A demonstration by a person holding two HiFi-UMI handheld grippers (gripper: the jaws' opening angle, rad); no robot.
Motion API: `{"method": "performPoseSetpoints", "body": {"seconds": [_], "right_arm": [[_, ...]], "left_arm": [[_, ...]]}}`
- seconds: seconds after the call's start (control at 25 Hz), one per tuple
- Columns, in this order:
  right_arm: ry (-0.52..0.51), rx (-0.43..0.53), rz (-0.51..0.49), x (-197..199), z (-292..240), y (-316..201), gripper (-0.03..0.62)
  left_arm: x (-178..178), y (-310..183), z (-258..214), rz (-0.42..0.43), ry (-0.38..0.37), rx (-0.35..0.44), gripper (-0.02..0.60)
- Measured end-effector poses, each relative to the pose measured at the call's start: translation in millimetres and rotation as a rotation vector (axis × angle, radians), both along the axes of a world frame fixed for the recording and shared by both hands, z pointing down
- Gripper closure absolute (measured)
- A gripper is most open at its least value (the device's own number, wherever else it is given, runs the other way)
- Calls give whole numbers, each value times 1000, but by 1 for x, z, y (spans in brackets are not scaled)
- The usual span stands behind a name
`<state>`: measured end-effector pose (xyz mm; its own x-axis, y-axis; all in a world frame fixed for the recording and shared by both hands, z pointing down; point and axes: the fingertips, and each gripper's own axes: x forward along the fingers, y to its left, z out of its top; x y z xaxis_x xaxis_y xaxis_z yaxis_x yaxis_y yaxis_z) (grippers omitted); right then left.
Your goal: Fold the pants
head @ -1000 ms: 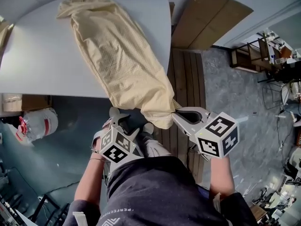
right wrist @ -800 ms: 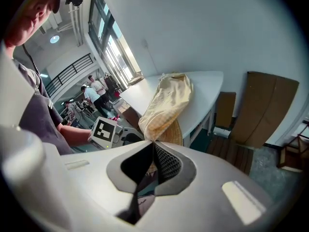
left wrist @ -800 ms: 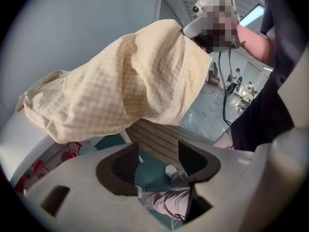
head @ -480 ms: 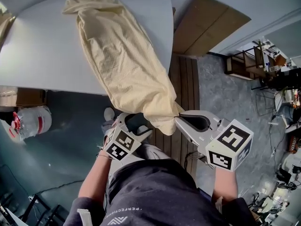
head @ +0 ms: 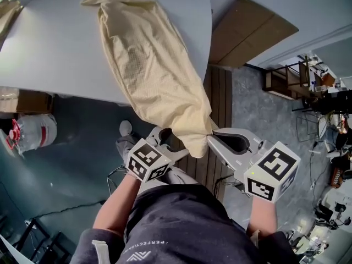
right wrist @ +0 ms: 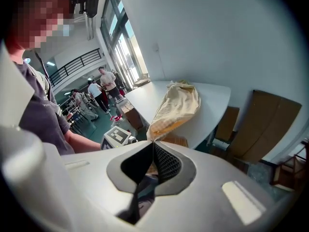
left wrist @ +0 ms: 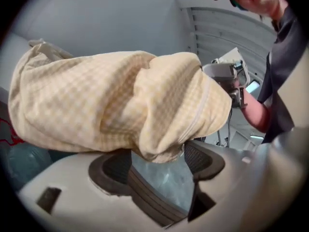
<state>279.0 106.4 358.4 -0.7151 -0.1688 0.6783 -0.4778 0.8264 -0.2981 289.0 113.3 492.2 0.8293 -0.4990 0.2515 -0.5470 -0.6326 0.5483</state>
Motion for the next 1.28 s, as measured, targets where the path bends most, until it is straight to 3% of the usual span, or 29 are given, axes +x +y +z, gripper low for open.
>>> {"method": "performPoseSetpoints", "body": {"seconds": [0.24,0.32,0.44,0.68,1.12,1.28], "right_arm": [[8,15,6,1,1,-2,586],[16,22,5,3,2,-2,586],[21,33,5,4,0,-2,586],[6,53,15,3,0,-12,586],[-93,92,14,-25,-19,-36,586],[-155,83,37,-42,-29,-50,586]], "left_arm": [[-11,-3,-10,-42,77,16,499],[-15,-1,-14,-49,104,18,542],[-18,6,-21,-23,103,18,555],[-38,23,-37,4,0,23,560],[-92,7,-92,-84,-173,61,560],[-113,-9,-112,-122,-176,70,560]]}}
